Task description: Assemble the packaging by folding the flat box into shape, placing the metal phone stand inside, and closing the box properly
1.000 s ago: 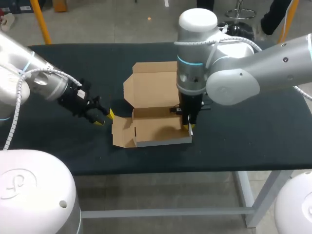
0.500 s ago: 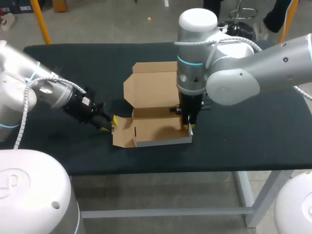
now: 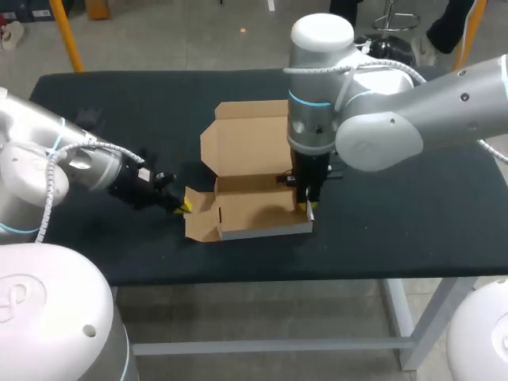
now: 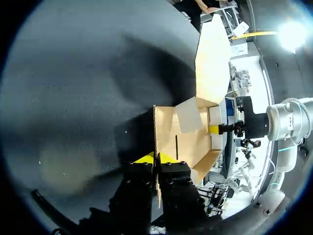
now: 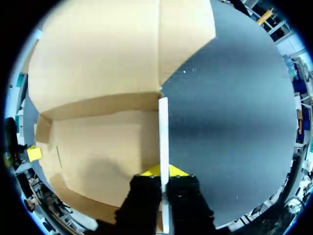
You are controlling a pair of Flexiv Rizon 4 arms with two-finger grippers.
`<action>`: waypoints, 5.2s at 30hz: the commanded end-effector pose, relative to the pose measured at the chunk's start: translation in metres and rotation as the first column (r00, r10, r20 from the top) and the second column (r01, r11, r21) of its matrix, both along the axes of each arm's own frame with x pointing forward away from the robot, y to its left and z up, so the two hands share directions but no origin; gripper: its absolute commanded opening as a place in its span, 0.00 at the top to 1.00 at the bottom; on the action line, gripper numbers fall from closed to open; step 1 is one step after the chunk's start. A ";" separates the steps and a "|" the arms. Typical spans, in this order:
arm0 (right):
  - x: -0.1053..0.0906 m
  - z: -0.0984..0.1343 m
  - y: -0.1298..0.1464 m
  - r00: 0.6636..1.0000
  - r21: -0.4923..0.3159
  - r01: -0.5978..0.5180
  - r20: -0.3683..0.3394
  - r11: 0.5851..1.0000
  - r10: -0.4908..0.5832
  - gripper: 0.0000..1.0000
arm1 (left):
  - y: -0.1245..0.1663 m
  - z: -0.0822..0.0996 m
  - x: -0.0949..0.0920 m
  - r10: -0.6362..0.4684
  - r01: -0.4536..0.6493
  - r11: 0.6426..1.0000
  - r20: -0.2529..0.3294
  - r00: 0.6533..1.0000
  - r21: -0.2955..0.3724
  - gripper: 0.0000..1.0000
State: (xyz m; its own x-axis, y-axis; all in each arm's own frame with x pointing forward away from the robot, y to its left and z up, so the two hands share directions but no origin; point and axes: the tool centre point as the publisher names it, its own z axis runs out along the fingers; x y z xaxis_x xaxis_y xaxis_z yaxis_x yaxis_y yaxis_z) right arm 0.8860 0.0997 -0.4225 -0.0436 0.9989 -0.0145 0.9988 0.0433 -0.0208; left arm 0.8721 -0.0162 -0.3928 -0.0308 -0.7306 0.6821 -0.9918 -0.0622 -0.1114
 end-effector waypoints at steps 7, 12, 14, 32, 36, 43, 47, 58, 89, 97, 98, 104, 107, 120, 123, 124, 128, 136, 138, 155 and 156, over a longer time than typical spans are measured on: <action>0.001 0.000 0.000 1.000 -0.003 -0.001 -0.006 1.000 0.001 1.00 | -0.016 0.026 0.002 0.069 -0.065 0.985 -0.017 0.997 0.161 1.00; 0.001 0.000 0.000 1.000 -0.003 -0.001 -0.006 1.000 0.001 1.00 | -0.024 0.035 0.007 0.097 -0.086 0.966 -0.034 0.995 0.242 1.00; 0.001 0.000 0.000 1.000 -0.003 -0.001 -0.006 1.000 0.001 1.00 | -0.028 0.038 0.010 0.110 -0.094 0.956 -0.041 0.993 0.277 1.00; 0.001 0.000 0.000 1.000 -0.003 -0.001 -0.006 1.000 0.001 1.00 | -0.047 0.042 0.014 0.124 -0.089 0.919 -0.068 0.990 0.384 1.00; 0.001 0.000 0.000 1.000 -0.003 -0.001 -0.006 1.000 0.001 1.00 | -0.035 0.047 0.009 0.123 -0.094 0.932 -0.063 0.990 0.351 0.81; 0.001 0.000 0.000 1.000 -0.003 -0.001 -0.006 1.000 0.001 1.00 | -0.004 0.055 0.001 0.149 -0.131 0.951 -0.044 0.988 0.281 0.51; 0.001 0.000 0.000 1.000 -0.003 -0.001 -0.006 1.000 0.001 1.00 | 0.013 0.057 -0.004 0.150 -0.137 0.965 -0.042 0.988 0.222 0.48; 0.001 0.000 0.000 1.000 -0.003 -0.001 -0.006 1.000 0.001 1.00 | 0.052 0.045 -0.009 0.144 -0.139 0.985 -0.043 0.989 0.102 0.60; 0.001 0.000 0.000 1.000 -0.003 -0.001 -0.006 1.000 0.001 1.00 | 0.033 -0.013 0.004 -0.015 0.014 0.999 -0.044 0.999 -0.034 1.00; 0.001 0.000 0.000 1.000 -0.003 -0.001 -0.006 1.000 0.001 1.00 | 0.014 -0.021 0.009 -0.063 0.059 0.995 -0.056 0.996 -0.081 1.00; 0.001 0.000 0.000 1.000 -0.003 -0.001 -0.006 1.000 0.001 1.00 | 0.013 -0.021 0.009 -0.068 0.063 0.994 -0.053 0.996 -0.093 1.00; 0.001 0.000 0.000 1.000 -0.003 -0.001 -0.006 1.000 0.001 1.00 | 0.005 -0.014 0.009 -0.074 0.068 0.988 -0.034 0.997 -0.136 1.00; 0.001 0.000 0.000 1.000 -0.003 -0.001 -0.006 1.000 0.001 1.00 | 0.000 -0.010 0.009 -0.076 0.071 0.987 -0.030 0.997 -0.147 1.00; 0.001 0.000 0.000 1.000 -0.003 -0.001 -0.006 1.000 0.001 1.00 | -0.019 0.008 0.009 -0.052 0.047 0.977 -0.018 0.998 -0.207 1.00; 0.001 0.000 0.000 1.000 -0.003 -0.001 -0.006 1.000 0.001 1.00 | -0.022 0.011 0.010 -0.044 0.039 0.974 -0.018 0.999 -0.224 1.00; 0.001 0.000 0.000 1.000 -0.003 -0.001 -0.006 1.000 0.001 1.00 | -0.023 0.012 0.010 -0.036 0.030 0.973 -0.020 0.999 -0.230 1.00; 0.001 0.000 0.000 1.000 -0.003 -0.001 -0.006 1.000 0.001 1.00 | -0.025 0.015 0.010 -0.030 0.022 0.968 -0.029 0.999 -0.251 1.00; 0.001 0.000 0.000 1.000 -0.003 -0.001 -0.006 1.000 0.001 1.00 | -0.030 0.020 0.010 -0.025 0.011 0.962 -0.049 0.998 -0.274 1.00; 0.001 0.000 0.000 1.000 -0.003 -0.001 -0.006 1.000 0.001 1.00 | -0.032 0.021 0.010 -0.025 0.010 0.960 -0.051 0.998 -0.278 1.00; 0.001 0.000 0.000 1.000 -0.003 -0.001 -0.006 1.000 0.001 1.00 | -0.041 0.023 0.005 -0.078 0.068 0.954 -0.024 0.997 -0.293 0.96; 0.001 0.000 0.000 1.000 -0.003 -0.001 -0.006 1.000 0.001 1.00 | -0.041 0.023 0.004 -0.079 0.069 0.955 -0.022 0.997 -0.290 0.92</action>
